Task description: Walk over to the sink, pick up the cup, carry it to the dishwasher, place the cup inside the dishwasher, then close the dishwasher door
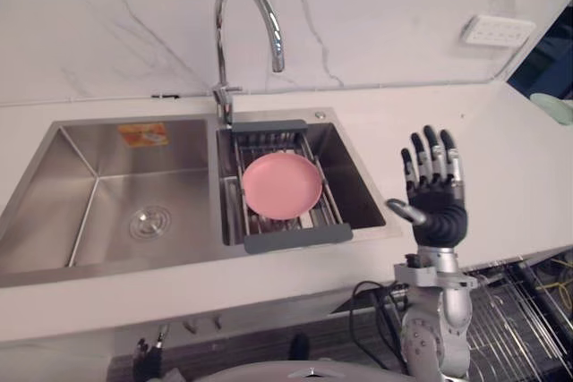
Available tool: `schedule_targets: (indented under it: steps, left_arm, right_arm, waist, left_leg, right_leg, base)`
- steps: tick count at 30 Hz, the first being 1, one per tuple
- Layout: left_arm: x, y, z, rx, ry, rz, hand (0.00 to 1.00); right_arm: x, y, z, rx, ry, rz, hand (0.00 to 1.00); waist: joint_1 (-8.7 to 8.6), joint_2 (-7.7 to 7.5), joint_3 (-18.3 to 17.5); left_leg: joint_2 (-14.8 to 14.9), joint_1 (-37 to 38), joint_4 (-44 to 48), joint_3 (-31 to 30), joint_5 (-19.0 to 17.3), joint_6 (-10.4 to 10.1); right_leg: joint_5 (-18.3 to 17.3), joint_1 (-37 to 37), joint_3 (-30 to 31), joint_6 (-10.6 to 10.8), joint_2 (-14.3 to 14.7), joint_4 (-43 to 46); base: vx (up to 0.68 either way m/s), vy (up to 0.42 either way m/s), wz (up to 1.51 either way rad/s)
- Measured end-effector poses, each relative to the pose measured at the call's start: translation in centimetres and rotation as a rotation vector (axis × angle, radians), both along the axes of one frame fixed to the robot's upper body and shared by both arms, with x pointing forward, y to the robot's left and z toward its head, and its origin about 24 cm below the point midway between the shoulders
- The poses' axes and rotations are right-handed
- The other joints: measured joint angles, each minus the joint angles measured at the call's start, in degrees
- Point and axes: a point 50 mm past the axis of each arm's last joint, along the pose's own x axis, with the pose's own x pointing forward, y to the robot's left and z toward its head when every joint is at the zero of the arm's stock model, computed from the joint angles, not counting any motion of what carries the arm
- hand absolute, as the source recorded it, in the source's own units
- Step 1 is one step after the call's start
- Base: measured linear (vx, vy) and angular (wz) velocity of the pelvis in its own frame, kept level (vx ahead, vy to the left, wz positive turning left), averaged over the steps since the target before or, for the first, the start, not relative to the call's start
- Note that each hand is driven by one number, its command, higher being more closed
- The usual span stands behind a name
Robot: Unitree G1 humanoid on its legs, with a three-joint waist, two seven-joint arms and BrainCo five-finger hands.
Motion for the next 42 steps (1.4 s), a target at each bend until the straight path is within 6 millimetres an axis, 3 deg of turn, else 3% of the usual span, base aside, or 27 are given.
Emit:
schedule_targets:
  steps: [4, 8, 13, 17, 18, 19, 35, 42]
  left_arm:
    - [0.2, 0.1, 0.0, 0.030, 0.024, -0.029, 0.00]
    - [0.1, 0.0, -0.4, 0.032, 0.079, -0.129, 0.00]
    - [-0.7, 1.2, -0.6, 0.052, 0.148, -0.187, 0.00]
    - [-1.3, 2.5, -0.5, 0.086, 0.181, -0.211, 0.00]
    - [-1.4, 2.7, -0.4, 0.092, 0.185, -0.213, 0.00]
    - [-1.1, 3.8, -0.1, 0.130, 0.197, -0.270, 0.00]
    - [-0.4, 3.9, 0.1, 0.144, 0.179, -0.319, 0.00]
    - [-0.3, 3.8, 0.1, 0.148, 0.180, -0.331, 0.00]
  right_arm:
    - [0.9, 1.7, 0.4, -0.411, 0.033, -0.043, 0.00]
    - [2.1, 1.8, 1.3, -0.739, -0.001, -0.095, 0.00]
    - [3.0, 1.7, 2.2, -0.987, -0.033, -0.095, 0.00]
    - [3.5, 1.0, 1.6, -1.144, 0.023, -0.093, 0.00]
    - [3.6, 0.9, 1.5, -1.155, 0.033, -0.090, 0.00]
    - [5.5, -0.8, 0.6, -1.254, 0.132, -0.071, 0.00]
    - [5.5, -1.0, 0.4, -1.260, 0.114, -0.056, 0.00]
    - [5.6, -0.7, 0.1, -1.388, 0.074, -0.106, 0.00]
  waist:
    - [-0.02, 1.21, -0.6]
    - [-0.47, -0.07, -1.4]
    - [-1.43, -1.44, -1.8]
    - [-1.38, -2.05, -1.3]
    - [-1.40, -2.11, -1.2]
    - [-2.88, -0.98, 0.6]
    - [-3.20, -1.13, 2.2]
    - [-2.67, -0.88, 2.6]
  left_leg:
    - [0.1, 0.0, -0.8, 0.0, 0.2, -0.3]
    - [-0.3, -0.4, -1.8, -1.0, 0.7, -0.5]
    - [-1.5, -2.0, -1.9, -2.2, 1.8, 0.1]
    - [-1.9, -2.1, -2.1, -3.1, 1.8, 0.1]
    - [-1.9, -2.1, -2.2, -3.1, 1.7, 0.0]
    - [-1.7, -2.1, -1.7, -3.3, 1.2, -0.2]
    - [-1.6, -1.5, -1.7, -5.4, 1.2, -0.1]
    - [-1.2, -2.0, -1.8, -6.1, 1.2, -0.2]
  right_leg:
    - [0.0, -0.4, 0.0, -0.1, 0.3, -0.3]
    - [0.4, -0.9, 0.3, -0.2, 0.2, -0.4]
    - [1.3, -2.1, 0.3, 0.0, -1.1, -0.4]
    - [1.2, -2.0, 0.4, 0.2, -1.6, -0.4]
    - [1.2, -2.0, 0.4, 0.2, -1.6, -0.4]
    - [0.9, -2.1, 0.6, 0.5, -1.4, -0.4]
    - [0.9, -0.4, -0.8, 0.5, -1.6, -0.4]
    - [0.5, -0.5, -1.8, 0.5, -1.6, -0.4]
  base:
    - [0.03, 0.047, -0.01]
    - [0.00, 0.074, 0.03]
    - [-0.02, 0.082, 0.12]
    - [-0.05, 0.061, 0.08]
    - [-0.04, 0.028, 0.01]
    - [0.00, 0.000, 0.00]
    - [-0.01, 0.016, 0.06]
    - [0.01, 0.030, 0.06]
